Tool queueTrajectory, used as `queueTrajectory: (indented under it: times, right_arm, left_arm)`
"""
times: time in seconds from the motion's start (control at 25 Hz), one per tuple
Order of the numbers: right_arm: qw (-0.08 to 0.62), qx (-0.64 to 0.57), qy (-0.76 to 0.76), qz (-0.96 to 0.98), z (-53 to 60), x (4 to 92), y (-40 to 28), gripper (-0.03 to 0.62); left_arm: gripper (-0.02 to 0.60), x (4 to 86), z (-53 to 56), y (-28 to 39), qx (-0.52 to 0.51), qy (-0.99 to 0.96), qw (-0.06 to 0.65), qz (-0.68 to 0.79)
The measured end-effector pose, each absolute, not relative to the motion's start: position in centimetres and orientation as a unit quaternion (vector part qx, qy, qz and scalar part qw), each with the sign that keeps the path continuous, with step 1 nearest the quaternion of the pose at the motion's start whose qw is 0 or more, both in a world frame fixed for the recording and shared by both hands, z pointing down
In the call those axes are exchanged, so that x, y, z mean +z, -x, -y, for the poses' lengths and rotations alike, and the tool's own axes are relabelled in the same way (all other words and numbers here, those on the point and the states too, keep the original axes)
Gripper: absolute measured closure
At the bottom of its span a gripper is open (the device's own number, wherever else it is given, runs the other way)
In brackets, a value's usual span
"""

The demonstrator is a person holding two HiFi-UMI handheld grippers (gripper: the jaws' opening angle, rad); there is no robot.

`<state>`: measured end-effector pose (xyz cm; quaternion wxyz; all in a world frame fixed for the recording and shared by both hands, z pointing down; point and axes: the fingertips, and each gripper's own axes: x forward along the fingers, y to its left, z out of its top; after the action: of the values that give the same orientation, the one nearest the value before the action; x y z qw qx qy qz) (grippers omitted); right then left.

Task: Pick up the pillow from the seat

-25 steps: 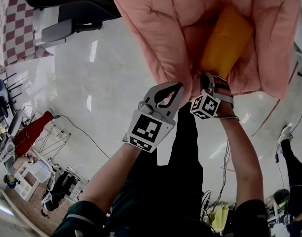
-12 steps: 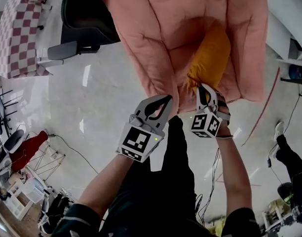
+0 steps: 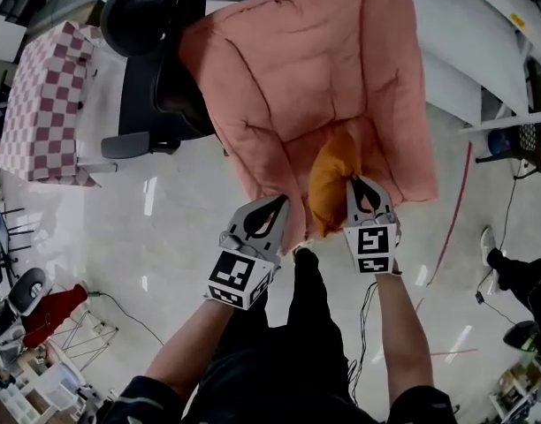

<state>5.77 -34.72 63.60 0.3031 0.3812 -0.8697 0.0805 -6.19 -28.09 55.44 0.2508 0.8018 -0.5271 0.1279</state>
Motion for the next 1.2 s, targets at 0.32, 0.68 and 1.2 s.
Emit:
queueTrajectory:
  times: [0.32,0.68,1.2]
  right_arm:
    - [0.209,0.121,-0.417,0.876,31.8,53.9,-5.1,0.582]
    - [0.114,0.113,-0.46,0.873,30.9,40.3,-6.8,0.582]
    - [0.047,0.019,-0.487,0.872,27.9,25.0,-7.9,0.582]
  left_arm:
    - [0.577,47.9,28.1,6.3,0.095,-0.814,0.229,0.526]
    - [0.577,38.2,27.7,8.3,0.056,-0.822,0.19,0.534]
    - [0.577,24.8,26.2,11.0,-0.003,-0.846,0.129,0.518]
